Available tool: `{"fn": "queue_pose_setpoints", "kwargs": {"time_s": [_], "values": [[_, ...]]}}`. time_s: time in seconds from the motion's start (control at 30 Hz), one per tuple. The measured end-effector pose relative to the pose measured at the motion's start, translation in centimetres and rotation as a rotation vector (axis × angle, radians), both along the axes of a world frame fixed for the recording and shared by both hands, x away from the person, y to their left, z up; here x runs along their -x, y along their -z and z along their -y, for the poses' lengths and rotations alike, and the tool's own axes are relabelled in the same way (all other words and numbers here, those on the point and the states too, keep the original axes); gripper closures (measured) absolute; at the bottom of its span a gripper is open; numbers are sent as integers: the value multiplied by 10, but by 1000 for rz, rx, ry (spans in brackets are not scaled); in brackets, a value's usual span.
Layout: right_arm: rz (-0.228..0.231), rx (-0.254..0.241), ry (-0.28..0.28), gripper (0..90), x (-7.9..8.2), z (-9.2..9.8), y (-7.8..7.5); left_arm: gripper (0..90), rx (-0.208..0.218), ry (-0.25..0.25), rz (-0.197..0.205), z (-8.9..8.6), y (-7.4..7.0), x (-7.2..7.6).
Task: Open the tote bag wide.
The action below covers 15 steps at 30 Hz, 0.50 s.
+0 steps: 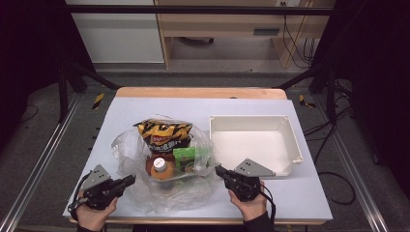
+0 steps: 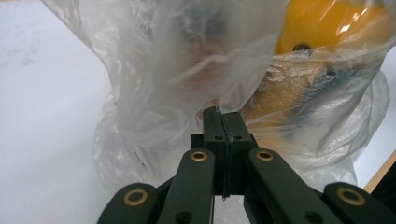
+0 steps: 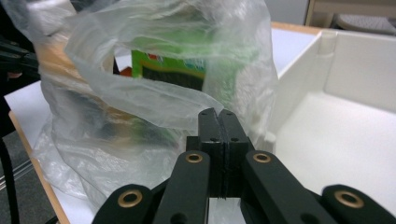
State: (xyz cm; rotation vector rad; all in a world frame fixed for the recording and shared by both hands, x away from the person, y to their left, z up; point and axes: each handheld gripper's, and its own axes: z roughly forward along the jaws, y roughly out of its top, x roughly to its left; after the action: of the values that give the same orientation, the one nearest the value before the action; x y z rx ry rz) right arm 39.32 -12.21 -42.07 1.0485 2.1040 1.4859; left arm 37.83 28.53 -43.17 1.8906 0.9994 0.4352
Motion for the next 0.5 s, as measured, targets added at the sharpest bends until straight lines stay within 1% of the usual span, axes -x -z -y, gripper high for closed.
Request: {"fn": "queue_pose_setpoints", "kwargs": {"time_s": [0.07, 0.1, 0.13, 0.17, 0.27, 0.37, 0.5], "values": [[-13, 11, 11, 900, -1, -2, 6, 900, -24, 4, -27, 3, 9, -3], [-22, 17, 15, 900, -3, -3, 11, 900, -30, 1, -32, 3, 11, -4], [-22, 17, 15, 900, -3, -3, 11, 900, -30, 1, -32, 3, 11, -4], [-31, 21, 17, 900, -3, -4, 13, 900, -42, 3, -49, 4, 15, -6], [-59, 39, 17, 900, -6, -8, 24, 900, -60, -2, -71, 5, 23, -9], [-80, 45, 20, 900, -6, -10, 30, 900, -72, -7, -94, 5, 28, -12], [-91, 59, 30, 900, -6, -9, 35, 900, -107, -5, -114, 9, 35, -14]]}}
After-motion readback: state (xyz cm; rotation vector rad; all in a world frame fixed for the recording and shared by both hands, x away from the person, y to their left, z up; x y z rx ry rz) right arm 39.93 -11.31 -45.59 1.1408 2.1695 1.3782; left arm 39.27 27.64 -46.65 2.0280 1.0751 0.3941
